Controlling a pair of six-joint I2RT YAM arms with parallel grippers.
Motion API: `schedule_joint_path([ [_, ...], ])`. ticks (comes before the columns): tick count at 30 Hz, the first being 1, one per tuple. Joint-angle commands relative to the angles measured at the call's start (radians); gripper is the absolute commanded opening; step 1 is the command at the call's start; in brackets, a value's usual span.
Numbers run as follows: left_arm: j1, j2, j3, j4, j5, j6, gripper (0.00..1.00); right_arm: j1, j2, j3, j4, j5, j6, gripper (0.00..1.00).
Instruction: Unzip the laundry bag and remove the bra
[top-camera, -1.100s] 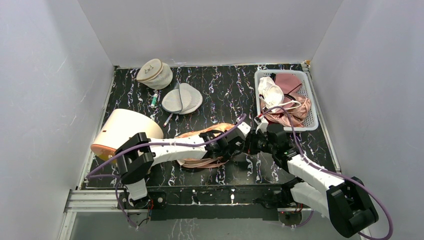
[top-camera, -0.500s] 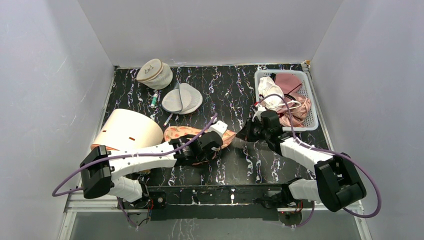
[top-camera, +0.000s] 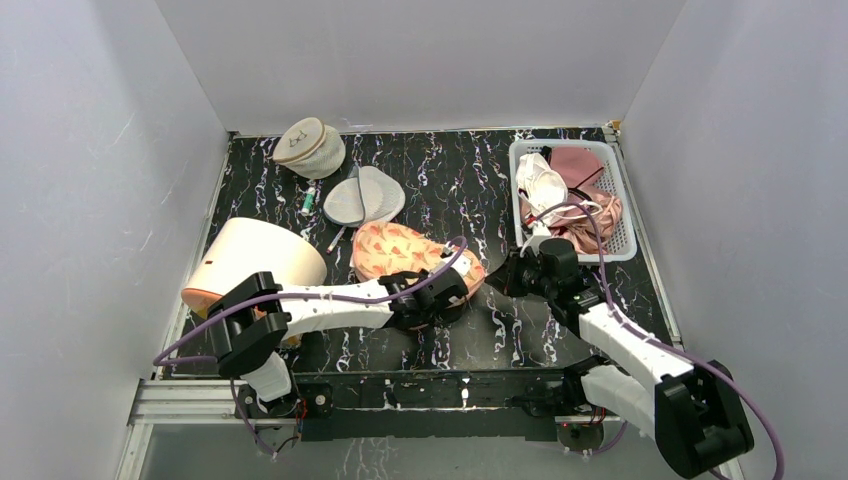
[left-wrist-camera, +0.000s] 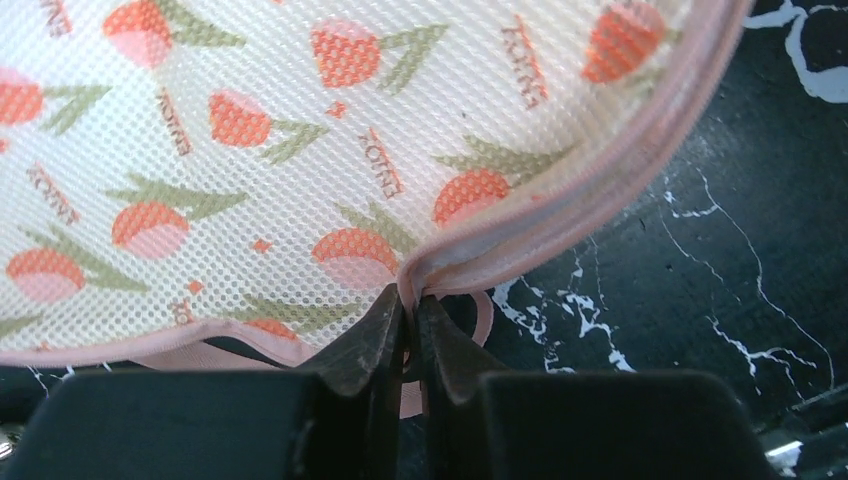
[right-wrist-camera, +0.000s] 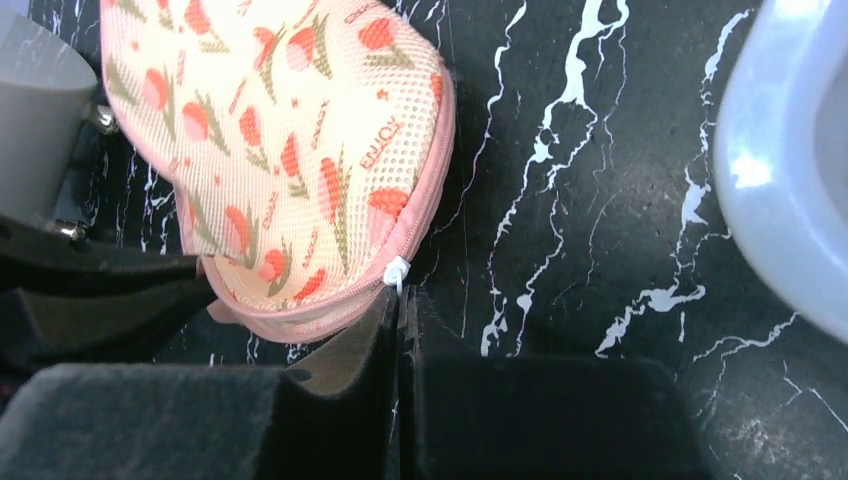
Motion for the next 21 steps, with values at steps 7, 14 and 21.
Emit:
schedule_joint_path([
  [7,0.024,-0.090,0.029,-0.017,0.068,0.059,0.35,-0.009,-0.057,-0.098,0.103,-0.214,0.046,0.00],
  [14,0.020,-0.221,-0.021,0.087,0.251,0.050,0.70,0.012,-0.031,-0.101,0.150,-0.266,0.057,0.00],
  [21,0.018,-0.062,0.085,0.069,0.230,0.014,0.68,0.057,-0.040,-0.088,0.171,-0.291,0.074,0.00],
])
